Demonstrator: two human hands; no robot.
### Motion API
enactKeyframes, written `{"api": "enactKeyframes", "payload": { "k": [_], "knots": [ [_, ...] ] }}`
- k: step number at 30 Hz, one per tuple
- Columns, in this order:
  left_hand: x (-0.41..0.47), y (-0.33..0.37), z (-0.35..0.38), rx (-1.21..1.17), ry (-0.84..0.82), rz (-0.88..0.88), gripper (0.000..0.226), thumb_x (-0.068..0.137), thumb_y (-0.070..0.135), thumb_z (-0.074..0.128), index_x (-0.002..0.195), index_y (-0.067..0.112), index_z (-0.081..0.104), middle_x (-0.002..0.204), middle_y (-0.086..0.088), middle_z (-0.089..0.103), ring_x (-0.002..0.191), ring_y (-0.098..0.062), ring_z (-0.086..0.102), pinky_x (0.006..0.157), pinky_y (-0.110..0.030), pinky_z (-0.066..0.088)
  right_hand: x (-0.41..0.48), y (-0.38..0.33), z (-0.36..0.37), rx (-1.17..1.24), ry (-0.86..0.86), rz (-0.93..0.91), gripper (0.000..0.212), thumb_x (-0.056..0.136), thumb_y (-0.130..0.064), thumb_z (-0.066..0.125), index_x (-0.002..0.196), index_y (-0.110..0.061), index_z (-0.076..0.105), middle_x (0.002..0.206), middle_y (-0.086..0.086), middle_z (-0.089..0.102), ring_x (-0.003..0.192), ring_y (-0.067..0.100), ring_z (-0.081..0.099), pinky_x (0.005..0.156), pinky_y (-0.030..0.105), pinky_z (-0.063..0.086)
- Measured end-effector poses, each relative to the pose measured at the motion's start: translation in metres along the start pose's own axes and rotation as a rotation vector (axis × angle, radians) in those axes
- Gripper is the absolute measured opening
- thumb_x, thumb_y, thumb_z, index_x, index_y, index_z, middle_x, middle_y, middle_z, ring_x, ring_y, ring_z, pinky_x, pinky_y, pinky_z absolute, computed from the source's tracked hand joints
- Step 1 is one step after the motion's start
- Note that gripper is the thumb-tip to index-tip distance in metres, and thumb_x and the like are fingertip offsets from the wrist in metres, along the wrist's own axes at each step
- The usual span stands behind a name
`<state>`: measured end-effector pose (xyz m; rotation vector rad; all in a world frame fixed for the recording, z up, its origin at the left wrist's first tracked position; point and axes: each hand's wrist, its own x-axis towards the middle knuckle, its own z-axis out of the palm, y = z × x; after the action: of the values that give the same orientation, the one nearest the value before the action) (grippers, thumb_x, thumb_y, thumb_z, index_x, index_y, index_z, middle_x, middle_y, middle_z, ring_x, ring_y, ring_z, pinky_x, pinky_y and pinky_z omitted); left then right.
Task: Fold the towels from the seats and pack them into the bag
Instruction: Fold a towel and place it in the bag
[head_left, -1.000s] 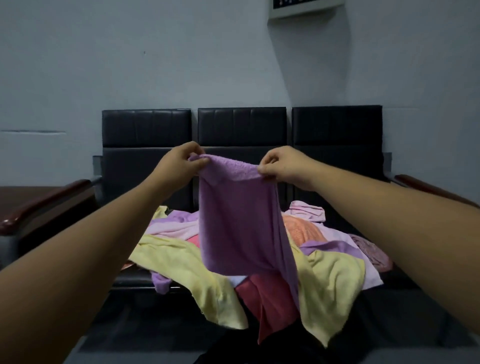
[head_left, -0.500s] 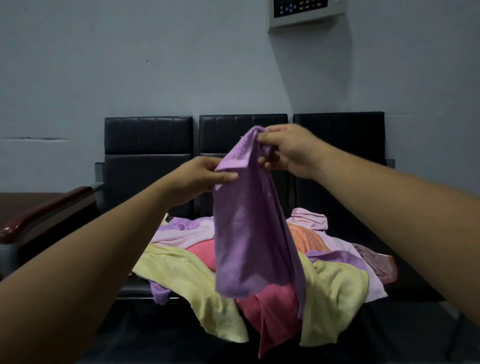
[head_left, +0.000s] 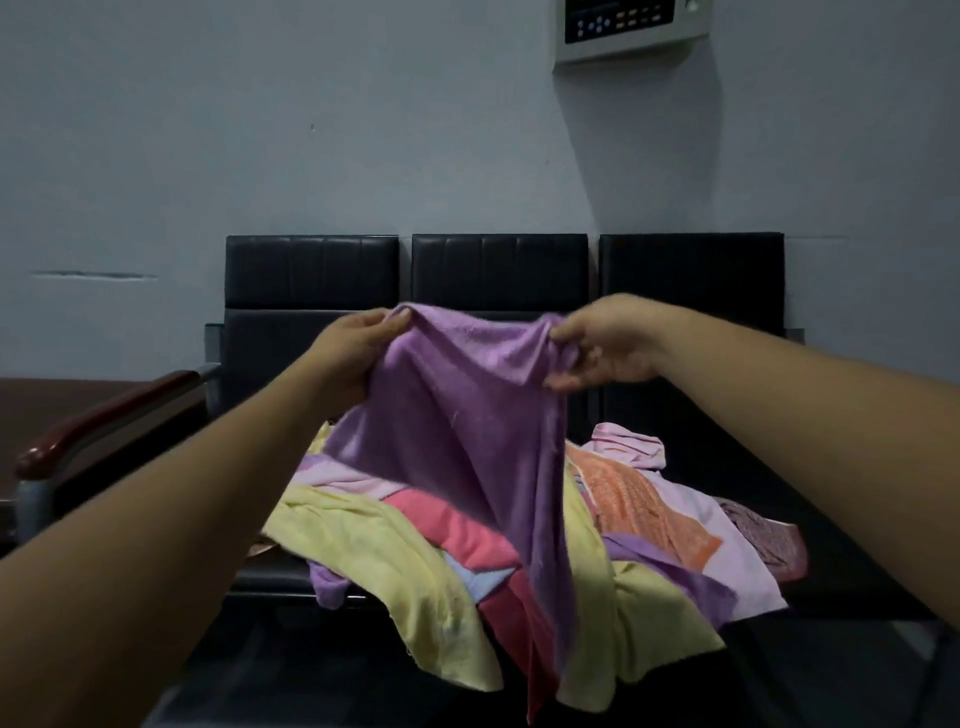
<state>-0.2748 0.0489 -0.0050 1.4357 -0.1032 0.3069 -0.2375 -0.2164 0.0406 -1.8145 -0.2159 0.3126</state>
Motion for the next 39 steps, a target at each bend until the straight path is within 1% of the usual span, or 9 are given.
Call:
{"api": "enactKeyframes", "payload": {
  "k": [5,11,16,21,25,29,32,34,39],
  "knots": [
    [0.004,0.041,0.002,0.164,-0.063,0.135,0.021,0.101,0.022,0.057,0.101,0.006,0.071,0.083,-0.006,0.07,0.075,-0.013,0.063,0.072,-0.026,0.055,0.013,-0.049,-0.01,0.888,0.068,-0.461,0.022,0.103,-0.005,0.045,0.09,-0.007,0.062,0.073,0.009,0.067,0.067,0.018,0.066,0.062,0.031,0.061],
    [0.004,0.048,0.019,0.252,0.017,0.125,0.022,0.101,0.028,0.059,0.091,0.014,0.074,0.084,-0.002,0.07,0.079,-0.013,0.063,0.072,-0.028,0.054,0.006,-0.024,-0.029,-0.187,0.116,-0.177,0.023,0.1,-0.007,0.055,0.079,-0.014,0.061,0.063,0.003,0.05,0.046,0.01,0.044,0.047,0.021,0.038],
    [-0.005,0.052,0.048,0.325,-0.025,0.114,0.019,0.098,0.029,0.063,0.093,0.017,0.076,0.094,-0.006,0.072,0.087,-0.017,0.064,0.084,-0.036,0.059,-0.013,-0.007,-0.034,-0.256,-0.179,-0.197,0.031,0.095,0.012,0.053,0.11,-0.007,0.073,0.084,0.011,0.073,0.068,0.016,0.066,0.063,0.022,0.058],
    [-0.002,0.063,0.063,0.425,-0.107,0.152,0.023,0.099,0.031,0.063,0.089,0.013,0.074,0.083,-0.003,0.07,0.076,-0.013,0.063,0.074,-0.031,0.057,-0.027,0.005,-0.03,-0.765,-0.197,-0.298,0.029,0.08,-0.016,0.084,0.106,-0.023,0.073,0.086,-0.001,0.068,0.07,0.011,0.058,0.057,0.022,0.05],
    [-0.004,0.064,0.056,0.561,-0.145,0.224,0.025,0.097,0.034,0.064,0.081,0.017,0.072,0.069,0.004,0.068,0.064,-0.006,0.059,0.063,-0.024,0.049,-0.029,-0.006,-0.053,-0.404,0.081,-0.419,0.011,0.09,-0.026,0.074,0.09,-0.016,0.07,0.071,0.002,0.055,0.052,0.009,0.044,0.044,0.019,0.039],
    [-0.01,0.056,0.033,0.983,-0.296,0.167,0.034,0.089,0.041,0.07,0.097,0.009,0.078,0.086,-0.006,0.074,0.076,-0.013,0.063,0.072,-0.028,0.055,-0.033,-0.011,-0.085,0.072,0.246,-0.372,0.015,0.095,-0.029,0.068,0.084,-0.019,0.066,0.064,-0.001,0.05,0.048,0.009,0.042,0.041,0.017,0.035],
    [-0.013,0.041,0.026,0.644,-0.406,0.006,0.045,0.086,0.036,0.064,0.096,-0.008,0.066,0.087,-0.013,0.06,0.082,-0.021,0.054,0.078,-0.03,0.05,-0.036,-0.002,-0.096,0.08,0.267,-0.301,0.015,0.096,-0.026,0.068,0.083,-0.018,0.069,0.066,0.0,0.055,0.053,0.011,0.047,0.043,0.019,0.041],
    [-0.014,0.036,0.032,0.456,-0.368,-0.013,0.027,0.094,0.033,0.059,0.087,0.006,0.06,0.079,-0.006,0.055,0.074,-0.017,0.052,0.072,-0.029,0.053,-0.037,0.003,-0.099,-0.014,0.258,-0.26,0.009,0.095,-0.021,0.068,0.089,-0.015,0.072,0.069,0.001,0.06,0.053,0.01,0.051,0.047,0.023,0.045],
    [-0.01,0.054,0.043,0.578,-0.19,0.09,0.032,0.104,0.034,0.052,0.097,0.005,0.064,0.085,-0.006,0.061,0.076,-0.016,0.056,0.073,-0.031,0.05,-0.045,-0.001,-0.097,0.048,0.105,-0.281,0.023,0.099,-0.029,0.061,0.104,-0.011,0.073,0.086,0.005,0.064,0.065,0.012,0.054,0.062,0.025,0.05]
  ]
}}
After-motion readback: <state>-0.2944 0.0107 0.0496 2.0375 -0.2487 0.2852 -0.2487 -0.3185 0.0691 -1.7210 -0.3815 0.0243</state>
